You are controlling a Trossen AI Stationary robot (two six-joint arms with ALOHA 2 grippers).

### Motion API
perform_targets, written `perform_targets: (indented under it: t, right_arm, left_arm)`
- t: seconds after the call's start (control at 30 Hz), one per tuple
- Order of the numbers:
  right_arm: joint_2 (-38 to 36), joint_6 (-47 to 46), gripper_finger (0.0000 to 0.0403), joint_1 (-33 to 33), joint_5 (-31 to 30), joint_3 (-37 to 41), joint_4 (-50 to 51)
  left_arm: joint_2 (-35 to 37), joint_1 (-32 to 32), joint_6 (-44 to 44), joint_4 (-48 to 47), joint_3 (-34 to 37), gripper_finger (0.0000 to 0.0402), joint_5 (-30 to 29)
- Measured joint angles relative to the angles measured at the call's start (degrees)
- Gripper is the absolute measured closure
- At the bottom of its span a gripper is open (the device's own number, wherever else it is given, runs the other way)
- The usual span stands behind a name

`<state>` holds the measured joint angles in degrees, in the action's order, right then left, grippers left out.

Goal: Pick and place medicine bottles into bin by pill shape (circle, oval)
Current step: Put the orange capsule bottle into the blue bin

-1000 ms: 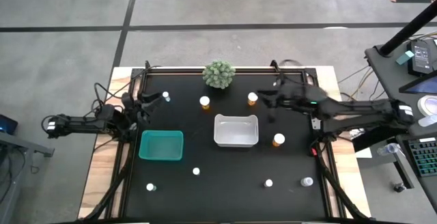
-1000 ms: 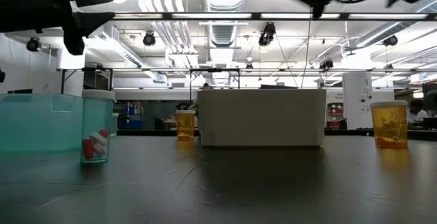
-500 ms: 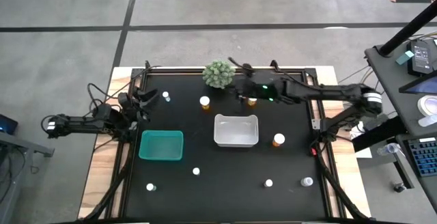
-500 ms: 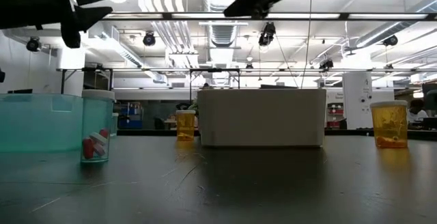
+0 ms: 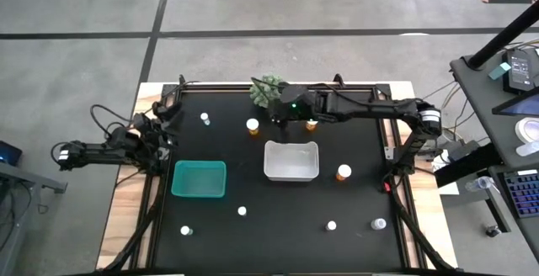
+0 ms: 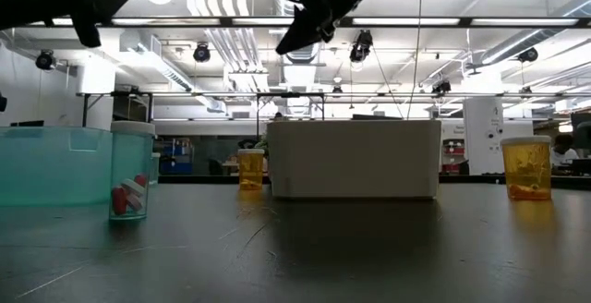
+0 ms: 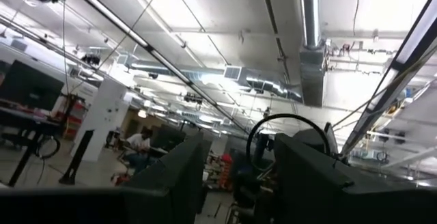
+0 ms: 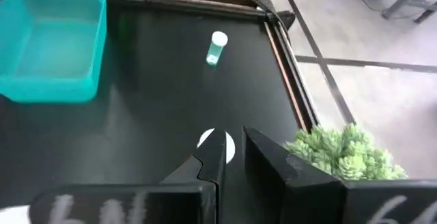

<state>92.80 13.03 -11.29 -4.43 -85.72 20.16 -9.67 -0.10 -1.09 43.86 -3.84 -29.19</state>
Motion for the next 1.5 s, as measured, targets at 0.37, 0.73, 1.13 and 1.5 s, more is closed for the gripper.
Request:
perform_targets:
  t: [0.37,0.73,1.13,1.5]
  right_arm:
    - [6.67,-7.52,0.0311,0.00,0.41,-1.26,-5.95]
    - [15.48,-18.39,0.0186,0.00,-0.22,-6.86,-13.04]
    - [26.31,-33.59,0.0161,-0.24,-0.46,-30.31,20.16]
    - [36.60,-29.76,0.0147,-2.43,-4.79,-49.21,34.50]
  left_arm:
    - [0.02,0.00,-6.47,6.33,0.07,0.0238,0.06]
    - [0.08,0.00,-8.88,10.08,0.00,0.0238,0.22]
    - [-0.03,0.00,-8.46,10.34,0.00,0.0238,0.42]
    - [-0.03,0.00,-5.66,9.06,0.74,0.0238,0.44]
